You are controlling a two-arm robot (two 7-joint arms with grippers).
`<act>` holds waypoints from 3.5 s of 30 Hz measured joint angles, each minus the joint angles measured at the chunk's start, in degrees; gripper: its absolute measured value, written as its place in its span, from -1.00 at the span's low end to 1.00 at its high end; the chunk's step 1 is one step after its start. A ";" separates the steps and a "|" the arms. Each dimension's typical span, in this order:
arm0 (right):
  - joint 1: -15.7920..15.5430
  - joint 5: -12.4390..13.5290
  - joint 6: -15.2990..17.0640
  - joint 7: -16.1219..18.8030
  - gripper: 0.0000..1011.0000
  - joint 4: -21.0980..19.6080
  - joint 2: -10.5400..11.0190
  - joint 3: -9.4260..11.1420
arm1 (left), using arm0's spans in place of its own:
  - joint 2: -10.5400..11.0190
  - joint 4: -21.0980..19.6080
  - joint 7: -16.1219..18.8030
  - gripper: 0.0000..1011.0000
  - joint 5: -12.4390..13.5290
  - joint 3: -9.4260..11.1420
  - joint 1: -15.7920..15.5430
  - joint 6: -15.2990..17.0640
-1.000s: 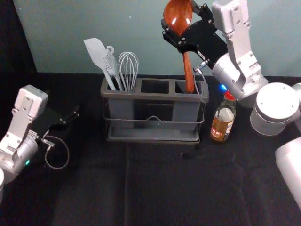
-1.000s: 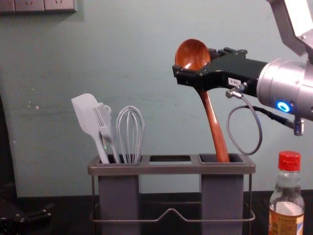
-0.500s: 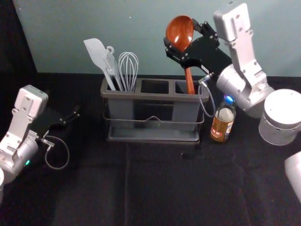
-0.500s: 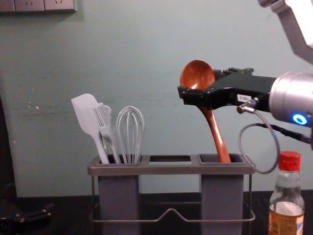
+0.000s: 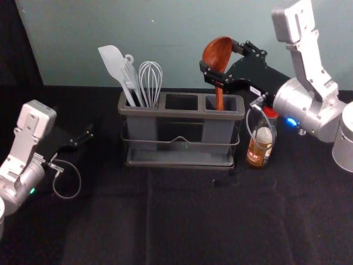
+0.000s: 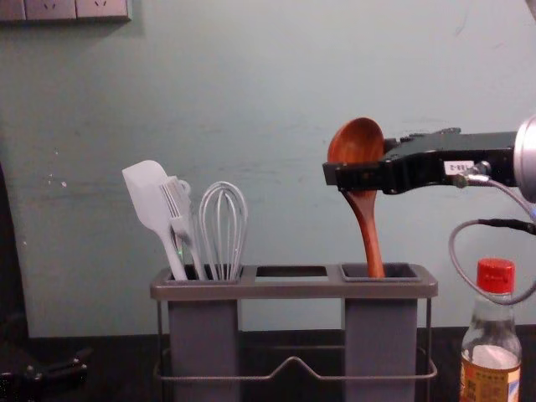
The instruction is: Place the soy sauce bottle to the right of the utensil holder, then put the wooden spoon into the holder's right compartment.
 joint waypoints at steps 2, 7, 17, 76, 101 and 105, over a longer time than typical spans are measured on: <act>-0.26 0.63 0.79 0.43 0.66 -0.50 0.66 0.03 | 0.00 0.00 0.00 0.99 0.00 0.00 0.00 0.00; -0.54 1.43 1.83 0.68 0.66 -0.82 1.70 -0.14 | 0.00 0.00 0.00 0.99 0.00 0.00 0.00 0.00; -0.35 2.19 1.93 0.15 0.66 0.97 2.60 -1.71 | 0.00 0.00 0.00 0.99 0.00 0.00 0.00 0.00; -17.58 -0.64 -4.56 -9.37 0.98 -16.99 5.81 7.07 | 0.00 0.00 0.00 0.99 0.00 0.00 0.00 0.00; -38.81 -1.53 -25.32 -12.71 0.98 -13.56 2.44 14.91 | 0.00 0.00 0.00 0.99 0.00 0.00 0.00 0.00; -38.08 -0.20 -24.66 -11.56 0.98 -10.85 1.63 15.08 | 0.00 0.00 0.00 0.99 0.00 0.00 0.00 0.00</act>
